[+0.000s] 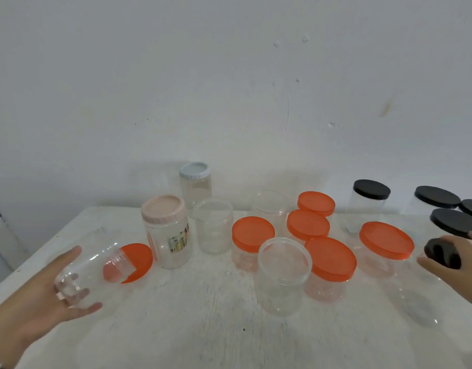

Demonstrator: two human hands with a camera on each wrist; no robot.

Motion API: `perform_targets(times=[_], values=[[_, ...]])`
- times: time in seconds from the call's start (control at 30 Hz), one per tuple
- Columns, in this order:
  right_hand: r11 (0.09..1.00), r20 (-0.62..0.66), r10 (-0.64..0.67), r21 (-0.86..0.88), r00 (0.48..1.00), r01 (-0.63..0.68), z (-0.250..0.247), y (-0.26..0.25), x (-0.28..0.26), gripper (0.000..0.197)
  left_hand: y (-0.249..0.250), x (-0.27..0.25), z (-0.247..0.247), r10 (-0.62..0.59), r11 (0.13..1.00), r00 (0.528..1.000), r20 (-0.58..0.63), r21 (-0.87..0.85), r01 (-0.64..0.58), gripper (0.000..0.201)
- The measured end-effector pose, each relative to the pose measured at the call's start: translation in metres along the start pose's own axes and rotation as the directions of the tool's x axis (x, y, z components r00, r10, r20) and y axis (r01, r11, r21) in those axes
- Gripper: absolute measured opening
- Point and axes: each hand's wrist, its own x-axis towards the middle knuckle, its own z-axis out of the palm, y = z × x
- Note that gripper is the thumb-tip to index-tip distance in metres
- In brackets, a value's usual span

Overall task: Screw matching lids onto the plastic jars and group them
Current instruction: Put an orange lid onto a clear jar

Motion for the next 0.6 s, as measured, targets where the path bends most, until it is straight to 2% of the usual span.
perform_targets(times=[0.03,0.07,0.13,0.2,0.23,0.3,0.4,0.5,0.6], values=[[1.000,0.040,-0.029,0.003,0.999,0.029,-0.006,-0.014,-0.010,0.086,0.004,-0.006,0.006,-0.047,0.991,0.998,-0.035,-0.127,0.042,0.033],[0.998,0.013,-0.064,0.025,0.998,0.064,-0.012,-0.039,-0.018,0.081,0.008,-0.009,0.009,-0.109,0.981,0.994,-0.011,-0.161,0.106,0.033],[0.987,-0.050,-0.156,0.024,0.987,0.157,-0.026,-0.092,-0.038,0.064,0.015,-0.019,0.017,-0.112,0.975,0.994,0.021,-0.190,0.114,0.035],[0.952,-0.069,-0.281,0.106,0.957,0.288,-0.029,-0.140,-0.059,0.053,0.016,-0.022,0.016,-0.101,0.966,0.994,0.032,-0.235,0.105,0.039],[0.922,-0.035,-0.347,0.171,0.937,0.348,-0.028,-0.162,-0.070,0.052,0.014,-0.023,0.014,-0.087,0.962,0.995,0.045,-0.254,0.095,0.040],[0.821,0.044,-0.527,0.286,0.849,0.494,-0.021,-0.204,-0.093,0.051,0.012,-0.023,0.011,-0.073,0.955,0.996,0.047,-0.286,0.083,0.044],[0.636,0.091,-0.744,0.399,0.662,0.660,0.002,-0.267,-0.124,0.050,0.007,-0.023,0.003,-0.065,0.944,0.997,0.046,-0.322,0.076,0.058],[0.527,0.205,-0.845,0.470,0.494,0.708,0.038,-0.328,-0.151,0.053,0.001,-0.023,-0.008,-0.076,0.920,0.997,0.030,-0.384,0.082,0.066],[0.455,0.287,-0.891,0.554,0.352,0.697,0.074,-0.378,-0.173,0.056,-0.001,-0.026,-0.019,-0.102,0.915,0.995,-0.024,-0.395,0.084,0.057]])
